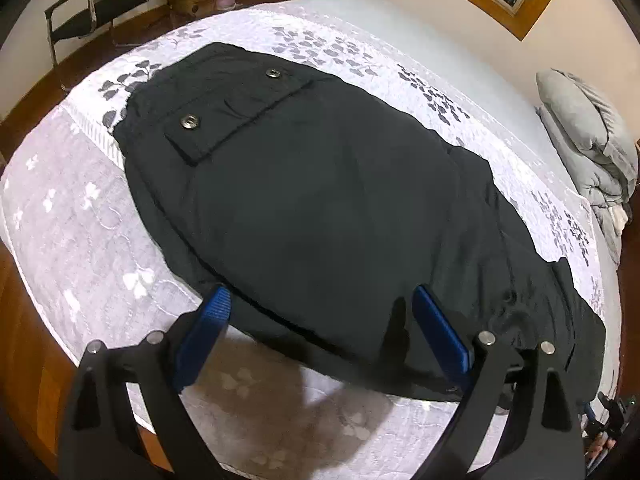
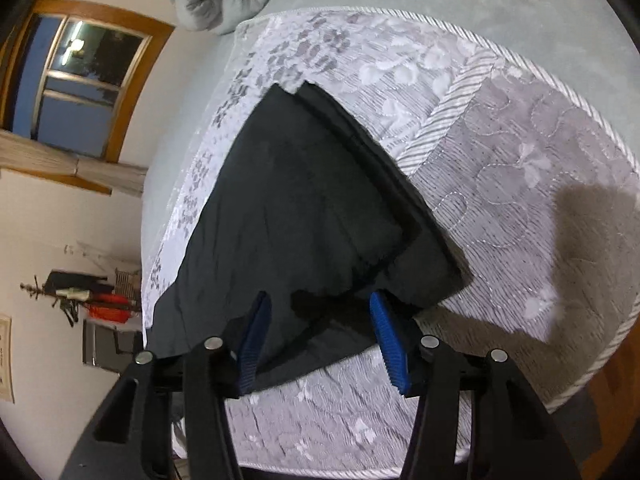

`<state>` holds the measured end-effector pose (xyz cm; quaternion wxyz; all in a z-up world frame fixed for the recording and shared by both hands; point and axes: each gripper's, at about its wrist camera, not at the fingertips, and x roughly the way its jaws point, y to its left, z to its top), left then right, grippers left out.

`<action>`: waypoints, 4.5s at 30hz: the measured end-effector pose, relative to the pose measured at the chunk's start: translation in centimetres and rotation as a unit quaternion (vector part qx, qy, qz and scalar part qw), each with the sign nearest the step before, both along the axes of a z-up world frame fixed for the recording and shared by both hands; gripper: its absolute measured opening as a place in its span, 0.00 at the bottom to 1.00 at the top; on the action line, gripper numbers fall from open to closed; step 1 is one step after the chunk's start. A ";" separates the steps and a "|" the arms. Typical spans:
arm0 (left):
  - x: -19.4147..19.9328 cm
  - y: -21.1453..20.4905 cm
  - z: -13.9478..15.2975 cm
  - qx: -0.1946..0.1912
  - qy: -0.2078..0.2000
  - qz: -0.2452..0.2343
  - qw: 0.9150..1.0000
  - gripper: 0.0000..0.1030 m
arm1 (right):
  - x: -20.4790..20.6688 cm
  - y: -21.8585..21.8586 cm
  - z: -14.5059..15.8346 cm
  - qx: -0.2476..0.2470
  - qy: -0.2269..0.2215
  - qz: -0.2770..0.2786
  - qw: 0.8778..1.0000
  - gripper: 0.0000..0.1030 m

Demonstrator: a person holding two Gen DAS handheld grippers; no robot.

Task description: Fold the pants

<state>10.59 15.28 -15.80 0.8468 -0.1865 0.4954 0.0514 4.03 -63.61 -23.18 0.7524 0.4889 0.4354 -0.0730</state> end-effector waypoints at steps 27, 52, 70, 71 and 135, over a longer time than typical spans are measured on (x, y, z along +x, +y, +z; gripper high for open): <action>-3.3 4.1 0.8 -0.055 -0.011 0.046 0.997 0.90 | -2.5 1.7 2.1 -0.054 0.003 0.001 0.999 0.41; 1.4 7.7 -3.5 -0.224 -0.052 0.115 0.966 0.17 | -0.4 4.8 2.6 -0.099 0.056 0.017 0.993 0.48; -0.4 7.5 -2.5 -0.221 -0.102 0.141 0.960 0.10 | -4.3 2.1 0.1 -0.020 0.057 -0.055 0.997 0.73; -0.4 7.5 -2.5 -0.218 -0.099 0.140 0.961 0.10 | -4.2 2.0 -0.1 -0.014 0.055 -0.059 0.997 0.76; 2.5 -4.0 -0.3 -0.011 -0.057 0.017 0.998 0.87 | 8.1 2.3 7.9 -0.217 -0.060 -0.032 0.974 0.08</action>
